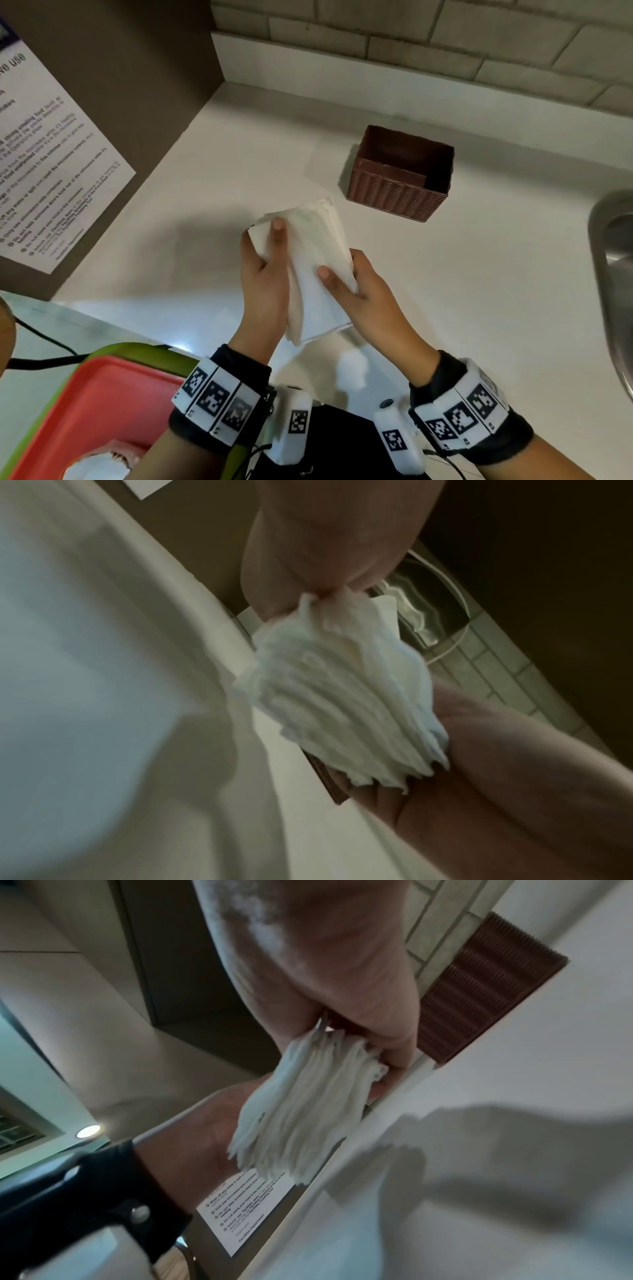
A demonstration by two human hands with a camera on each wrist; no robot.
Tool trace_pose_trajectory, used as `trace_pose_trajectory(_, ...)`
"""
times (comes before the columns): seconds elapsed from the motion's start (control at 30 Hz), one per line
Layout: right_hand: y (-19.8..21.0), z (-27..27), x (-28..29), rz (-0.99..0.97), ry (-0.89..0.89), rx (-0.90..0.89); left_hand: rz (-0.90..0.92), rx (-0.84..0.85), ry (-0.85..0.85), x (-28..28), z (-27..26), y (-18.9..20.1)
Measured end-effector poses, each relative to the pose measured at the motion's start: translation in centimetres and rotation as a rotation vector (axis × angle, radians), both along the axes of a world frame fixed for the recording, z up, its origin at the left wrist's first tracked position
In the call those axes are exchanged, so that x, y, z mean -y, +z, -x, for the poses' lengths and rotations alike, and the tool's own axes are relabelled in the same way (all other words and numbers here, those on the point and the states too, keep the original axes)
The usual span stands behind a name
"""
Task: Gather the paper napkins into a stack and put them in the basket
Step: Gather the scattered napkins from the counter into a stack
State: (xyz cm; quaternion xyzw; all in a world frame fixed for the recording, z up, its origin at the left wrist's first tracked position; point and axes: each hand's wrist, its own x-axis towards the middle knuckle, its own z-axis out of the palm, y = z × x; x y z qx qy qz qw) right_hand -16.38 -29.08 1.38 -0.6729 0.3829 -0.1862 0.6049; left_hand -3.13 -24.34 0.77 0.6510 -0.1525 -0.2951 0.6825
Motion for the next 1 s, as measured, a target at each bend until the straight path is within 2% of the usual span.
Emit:
trace_pose_trajectory(0.1,0.1,-0.1,-0.1,0.074,-0.031,0.005,0.009,-0.024,-0.034,-0.2,0.5,0.3)
trace_pose_trajectory(0.23,0.0,0.2,0.6,0.038,-0.181,0.134,-0.060,0.075,-0.268,-0.9,1.6,0.0)
trace_pose_trajectory(0.37,-0.1,1.1,1.3,-0.010,-0.053,0.105,-0.087,0.155,-0.412,-1.7,1.2,-0.7)
trace_pose_trajectory(0.5,-0.6,2.1,1.5,0.050,0.049,0.100,-0.076,0.224,-0.414,-1.9,0.9,-1.2)
trace_pose_trajectory(0.6,-1.3,1.9,1.0,0.017,0.085,0.120,-0.085,0.268,-0.412,-2.0,1.1,-2.1)
trace_pose_trajectory(0.8,-2.1,1.4,0.5,0.014,0.066,0.166,-0.075,0.239,-0.404,-1.4,1.0,-1.8)
trace_pose_trajectory(0.9,-1.8,0.7,0.3,-0.001,-0.002,0.225,-0.024,0.208,-0.391,-1.1,0.6,-1.0)
trace_pose_trajectory(1.0,-1.8,0.0,0.6,-0.019,-0.089,0.283,-0.058,0.218,-0.374,-0.6,0.8,-0.9)
